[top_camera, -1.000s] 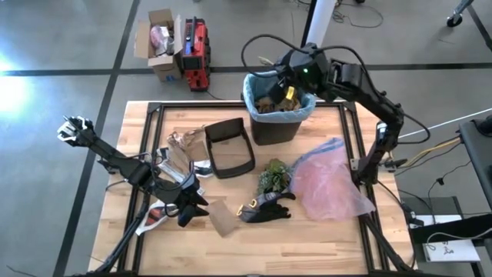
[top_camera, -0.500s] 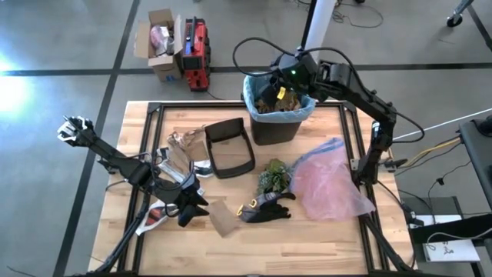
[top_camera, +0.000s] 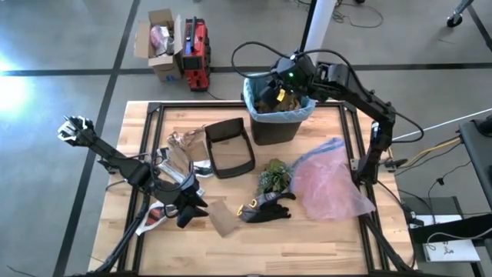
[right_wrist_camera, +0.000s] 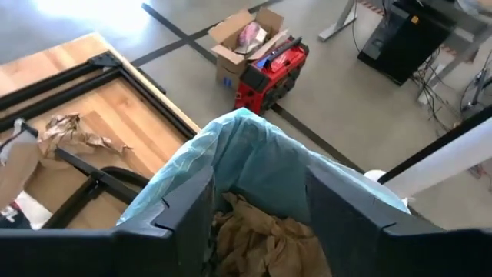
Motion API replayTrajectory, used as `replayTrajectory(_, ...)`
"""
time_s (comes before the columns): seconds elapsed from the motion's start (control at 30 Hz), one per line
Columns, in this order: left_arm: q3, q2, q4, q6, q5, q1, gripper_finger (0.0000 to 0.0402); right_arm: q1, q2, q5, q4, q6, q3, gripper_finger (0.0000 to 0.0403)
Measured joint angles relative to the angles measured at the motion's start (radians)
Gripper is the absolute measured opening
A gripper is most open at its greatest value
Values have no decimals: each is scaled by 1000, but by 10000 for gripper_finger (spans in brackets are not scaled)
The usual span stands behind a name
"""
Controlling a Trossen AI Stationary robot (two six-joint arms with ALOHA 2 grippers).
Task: Place trash/remove bag and relplace
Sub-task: Put the brown cardboard into the trash bin
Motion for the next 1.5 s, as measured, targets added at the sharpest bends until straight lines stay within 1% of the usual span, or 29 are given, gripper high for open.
replayTrajectory(0.1, 0, 0, 0, -7, 0, -6, 177, 30, 0, -4, 2, -45, 0, 193)
replayTrajectory(0.27, 0, 3, 1, -8, -1, -33, 176, 116, 1, -98, 2, -149, 0, 195)
replayTrajectory(0.4, -5, 23, 1, 11, -1, -57, 181, 222, 18, -167, 3, -199, -2, 197)
replayTrajectory(0.6, -9, 95, 0, 57, -3, -75, 188, 415, 80, -181, 11, -268, -18, 198)
replayTrajectory(0.73, -9, 155, -1, 78, -82, -74, 190, 539, 155, -181, 28, -303, -34, 212)
replayTrajectory(0.9, -9, 222, -14, 76, -218, -74, 183, 649, 275, -180, 28, -343, -56, 252)
replayTrajectory(0.97, -9, 251, -45, 76, -242, -74, 178, 674, 325, -177, 31, -374, -66, 270)
replayTrajectory(1.07, -9, 302, -94, 68, -251, -70, 169, 698, 404, -177, 42, -449, -82, 295)
replayTrajectory(1.13, -13, 345, -131, 59, -250, -70, 161, 704, 456, -184, 82, -497, -94, 307)
replayTrajectory(1.2, -23, 390, -130, 38, -242, -67, 153, 706, 501, -216, 146, -529, -111, 314)
replayTrajectory(1.33, -68, 474, -51, 13, -204, -63, 135, 706, 573, -298, 289, -547, -133, 320)
replayTrajectory(1.43, -109, 510, 64, 1, -215, -64, 122, 709, 628, -354, 326, -548, -135, 319)
replayTrajectory(1.5, -137, 525, 134, -1, -212, -63, 114, 715, 662, -367, 336, -548, -135, 317)
